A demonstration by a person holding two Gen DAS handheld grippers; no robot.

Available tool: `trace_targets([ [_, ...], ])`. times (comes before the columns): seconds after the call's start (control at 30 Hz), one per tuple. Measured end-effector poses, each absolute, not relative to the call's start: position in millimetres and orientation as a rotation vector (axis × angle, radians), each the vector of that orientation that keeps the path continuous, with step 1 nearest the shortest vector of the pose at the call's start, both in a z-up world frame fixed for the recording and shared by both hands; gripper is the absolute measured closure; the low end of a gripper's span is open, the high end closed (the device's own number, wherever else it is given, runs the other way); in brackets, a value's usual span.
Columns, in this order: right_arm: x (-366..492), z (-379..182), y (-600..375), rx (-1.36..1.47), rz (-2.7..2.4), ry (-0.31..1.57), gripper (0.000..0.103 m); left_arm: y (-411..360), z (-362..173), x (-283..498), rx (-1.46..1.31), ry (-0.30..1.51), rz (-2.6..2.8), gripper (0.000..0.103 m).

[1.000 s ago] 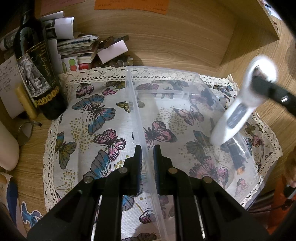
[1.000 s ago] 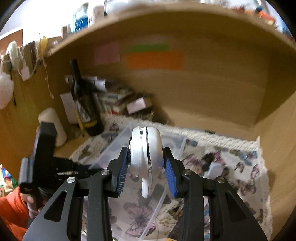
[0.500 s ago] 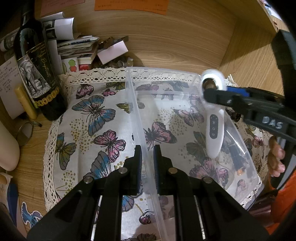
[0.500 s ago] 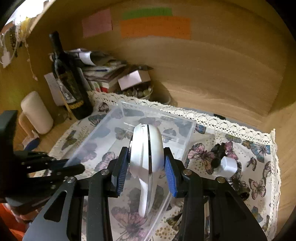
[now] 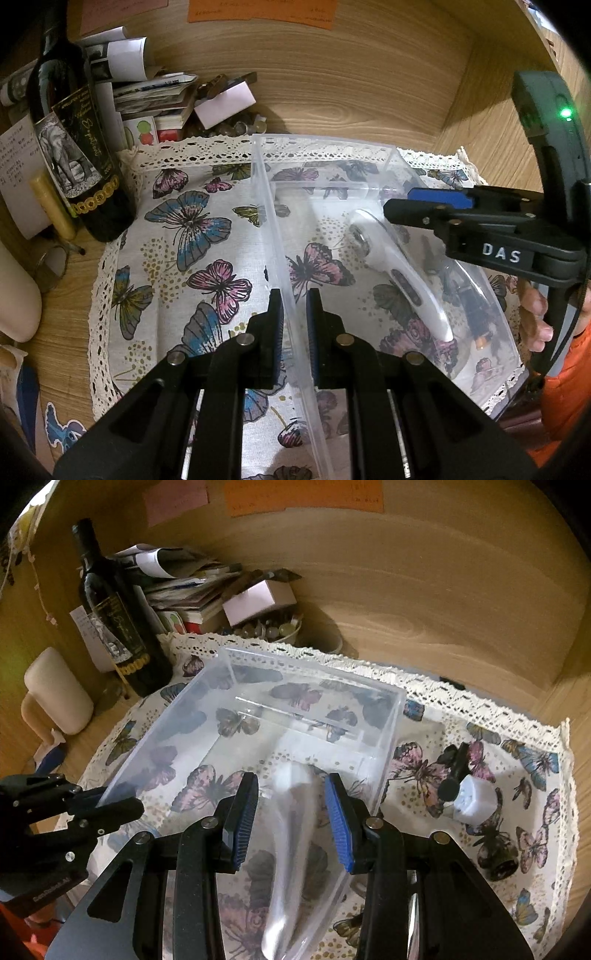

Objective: Organize rigid objects
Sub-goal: 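Lower the white device into the clear box and open the right gripper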

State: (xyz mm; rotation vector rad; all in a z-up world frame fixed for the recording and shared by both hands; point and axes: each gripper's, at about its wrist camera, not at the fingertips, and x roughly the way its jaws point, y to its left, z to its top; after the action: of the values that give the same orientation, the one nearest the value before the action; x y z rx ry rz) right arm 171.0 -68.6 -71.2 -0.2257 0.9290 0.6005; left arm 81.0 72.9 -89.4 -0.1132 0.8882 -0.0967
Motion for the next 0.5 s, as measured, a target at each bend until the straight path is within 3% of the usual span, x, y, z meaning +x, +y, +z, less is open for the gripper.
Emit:
trace_targets([
  [0.17,165,-56,-77,-0.234,0.57,0.879,0.066,73,-89,81,-0.117,0.887,-0.093,0.091],
  [0.5,168,-22,-147,-0.183,0.387,0.787,0.042,72,-89,80,-0.121,0.888,-0.088,0.091],
])
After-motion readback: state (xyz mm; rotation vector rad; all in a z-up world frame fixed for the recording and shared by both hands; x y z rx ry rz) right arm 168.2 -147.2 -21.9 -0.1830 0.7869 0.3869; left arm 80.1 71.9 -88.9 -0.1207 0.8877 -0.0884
